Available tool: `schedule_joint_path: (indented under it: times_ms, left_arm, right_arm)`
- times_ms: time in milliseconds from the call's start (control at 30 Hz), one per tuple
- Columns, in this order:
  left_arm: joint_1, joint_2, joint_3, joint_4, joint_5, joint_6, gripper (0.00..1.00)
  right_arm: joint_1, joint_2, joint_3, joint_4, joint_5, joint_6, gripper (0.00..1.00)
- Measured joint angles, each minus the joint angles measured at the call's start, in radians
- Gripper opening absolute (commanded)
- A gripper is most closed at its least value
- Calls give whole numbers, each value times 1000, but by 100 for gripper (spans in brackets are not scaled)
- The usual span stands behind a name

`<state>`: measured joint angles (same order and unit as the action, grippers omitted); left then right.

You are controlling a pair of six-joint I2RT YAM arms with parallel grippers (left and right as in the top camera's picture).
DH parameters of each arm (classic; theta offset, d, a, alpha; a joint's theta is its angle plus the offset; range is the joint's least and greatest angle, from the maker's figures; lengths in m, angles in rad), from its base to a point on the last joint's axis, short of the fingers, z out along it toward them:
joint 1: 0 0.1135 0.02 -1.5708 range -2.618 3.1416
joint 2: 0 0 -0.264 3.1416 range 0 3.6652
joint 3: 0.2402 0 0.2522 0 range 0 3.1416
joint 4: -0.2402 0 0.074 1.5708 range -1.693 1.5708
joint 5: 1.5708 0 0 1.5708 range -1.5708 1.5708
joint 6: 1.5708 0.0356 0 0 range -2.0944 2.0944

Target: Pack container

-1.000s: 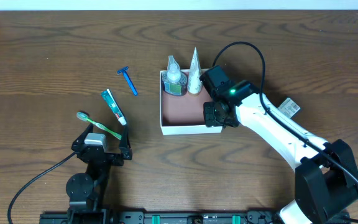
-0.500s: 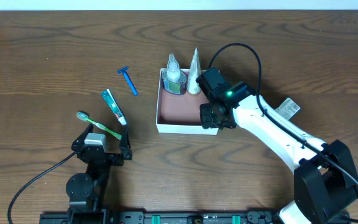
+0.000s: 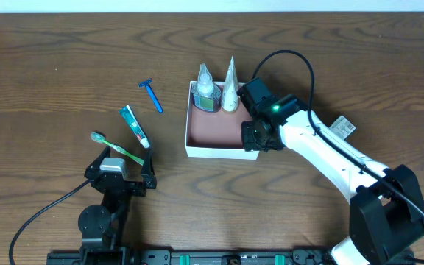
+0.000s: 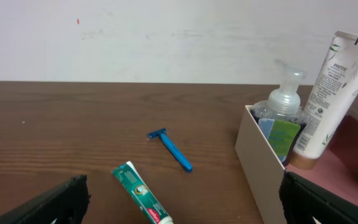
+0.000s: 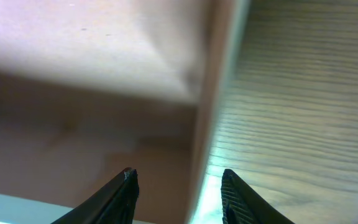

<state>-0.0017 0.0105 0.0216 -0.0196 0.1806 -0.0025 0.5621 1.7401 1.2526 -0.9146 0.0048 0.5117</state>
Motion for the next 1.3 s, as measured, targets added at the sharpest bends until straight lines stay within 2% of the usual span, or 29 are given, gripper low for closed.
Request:
schedule_joint_path:
  times_ms: [1133, 1300]
  left_arm:
    - [0, 0, 0, 0, 0, 0, 98]
    - [0, 0, 0, 0, 0, 0, 98]
  right_arm:
    - [-54, 0, 0, -51, 56, -66, 45]
    - [-54, 0, 2, -30, 54, -79, 48]
